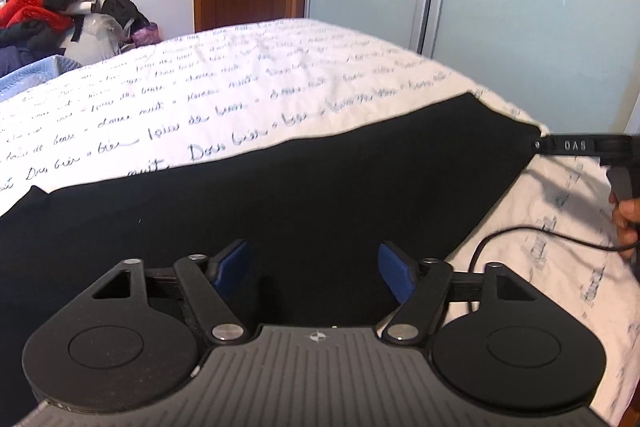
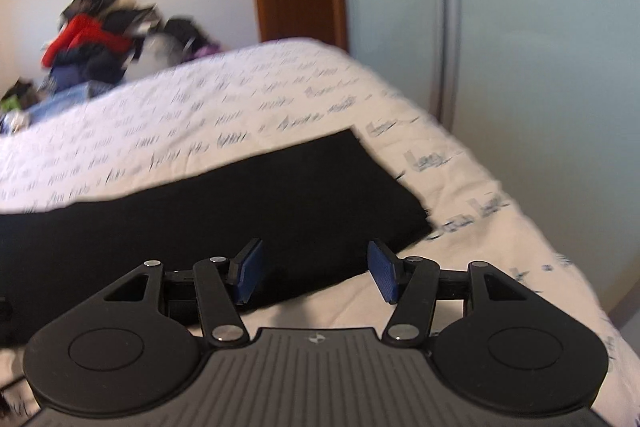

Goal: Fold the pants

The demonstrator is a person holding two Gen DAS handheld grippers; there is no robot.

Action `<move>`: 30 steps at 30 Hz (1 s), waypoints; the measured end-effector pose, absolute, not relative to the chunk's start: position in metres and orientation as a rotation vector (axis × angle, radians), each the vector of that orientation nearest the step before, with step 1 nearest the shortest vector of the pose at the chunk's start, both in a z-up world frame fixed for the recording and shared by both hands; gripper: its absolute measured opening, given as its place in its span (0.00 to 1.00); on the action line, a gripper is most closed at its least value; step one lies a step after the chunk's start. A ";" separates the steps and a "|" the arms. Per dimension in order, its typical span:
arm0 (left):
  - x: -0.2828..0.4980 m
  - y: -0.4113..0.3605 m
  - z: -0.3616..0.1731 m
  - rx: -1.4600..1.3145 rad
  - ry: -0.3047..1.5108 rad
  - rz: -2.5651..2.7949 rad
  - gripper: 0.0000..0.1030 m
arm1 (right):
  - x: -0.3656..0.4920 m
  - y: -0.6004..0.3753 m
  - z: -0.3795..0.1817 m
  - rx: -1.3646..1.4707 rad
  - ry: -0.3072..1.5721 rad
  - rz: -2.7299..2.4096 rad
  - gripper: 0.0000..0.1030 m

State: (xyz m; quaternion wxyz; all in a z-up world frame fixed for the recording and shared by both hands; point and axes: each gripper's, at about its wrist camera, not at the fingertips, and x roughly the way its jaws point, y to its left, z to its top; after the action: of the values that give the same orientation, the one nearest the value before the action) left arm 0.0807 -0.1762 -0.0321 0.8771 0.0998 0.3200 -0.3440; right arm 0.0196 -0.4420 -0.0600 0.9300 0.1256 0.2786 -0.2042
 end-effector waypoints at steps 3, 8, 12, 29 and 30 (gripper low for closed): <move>0.082 -0.183 -0.028 0.193 0.670 -0.729 0.77 | 0.013 -0.453 -0.062 0.325 0.582 -0.436 0.55; 0.086 -0.198 -0.029 0.202 0.694 -0.731 0.79 | 0.012 -0.473 -0.073 0.477 0.583 -0.402 0.56; 0.089 -0.203 -0.030 0.192 0.712 -0.719 0.80 | 0.019 -0.483 -0.080 0.546 0.560 -0.369 0.56; 0.090 -0.212 -0.029 0.200 0.720 -0.714 0.82 | 0.027 -0.544 -0.110 1.033 0.270 -0.315 0.54; 0.091 -0.212 -0.029 0.202 0.716 -0.711 0.83 | 0.024 -0.543 -0.109 1.036 0.279 -0.310 0.54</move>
State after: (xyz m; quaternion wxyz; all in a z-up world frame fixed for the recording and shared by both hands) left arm 0.0907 -0.2118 -0.0285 0.8705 0.0965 0.3426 -0.3400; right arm 0.0242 -0.5425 -0.1093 0.8482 0.4914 0.1321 -0.1472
